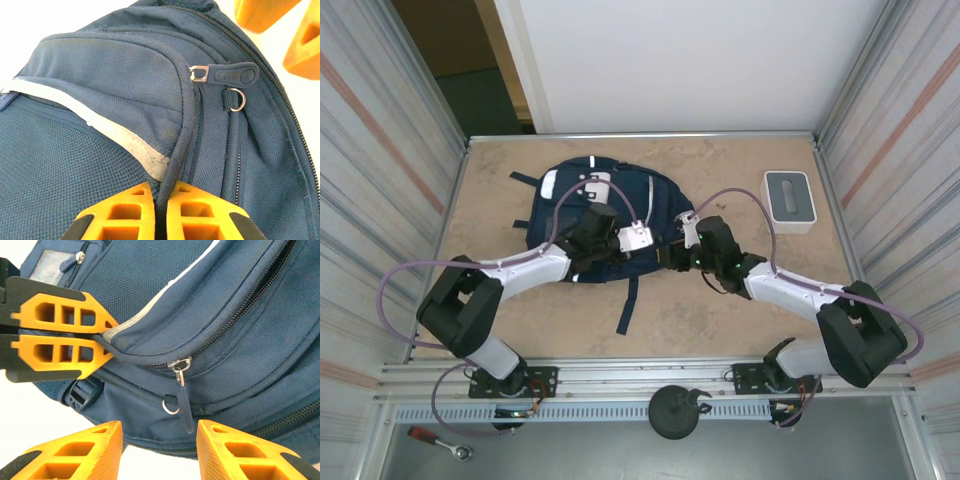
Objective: Pack the student bag
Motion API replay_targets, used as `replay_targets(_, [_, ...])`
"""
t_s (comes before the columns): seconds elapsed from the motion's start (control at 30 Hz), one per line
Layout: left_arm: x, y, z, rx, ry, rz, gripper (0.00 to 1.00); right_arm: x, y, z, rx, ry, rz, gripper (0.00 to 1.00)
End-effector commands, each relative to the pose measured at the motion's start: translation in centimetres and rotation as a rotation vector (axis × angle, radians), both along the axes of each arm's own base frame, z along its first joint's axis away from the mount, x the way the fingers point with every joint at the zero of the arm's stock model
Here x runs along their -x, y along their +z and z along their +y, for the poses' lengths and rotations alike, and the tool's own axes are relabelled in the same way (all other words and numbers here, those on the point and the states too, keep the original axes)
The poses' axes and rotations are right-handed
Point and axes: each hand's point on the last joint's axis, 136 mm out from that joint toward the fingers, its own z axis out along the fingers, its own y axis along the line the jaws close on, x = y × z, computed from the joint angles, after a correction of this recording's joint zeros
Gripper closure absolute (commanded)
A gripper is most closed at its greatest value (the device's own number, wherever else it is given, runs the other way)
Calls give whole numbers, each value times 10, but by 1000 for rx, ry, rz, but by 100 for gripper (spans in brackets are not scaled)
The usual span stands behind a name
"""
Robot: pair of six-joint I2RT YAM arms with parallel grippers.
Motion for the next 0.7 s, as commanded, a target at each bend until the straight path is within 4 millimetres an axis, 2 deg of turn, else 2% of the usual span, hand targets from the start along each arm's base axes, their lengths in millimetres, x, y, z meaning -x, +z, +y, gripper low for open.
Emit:
replay_targets(0.0, [6,19,-2,91,-6,18,100,-7,-2,5,21,11,-43,58])
replay_targets(0.37, [6,18,-1,96,-7,25,100,-23,-15,11,62,10,-41,60])
replay_targets(0.53, [6,16,0,89,-4,25,100,-26,-12,17,54,16,-43,64])
replay_targets(0.67, [5,16,1,89,1,24,100,-27,-10,18,52,19,-42,73])
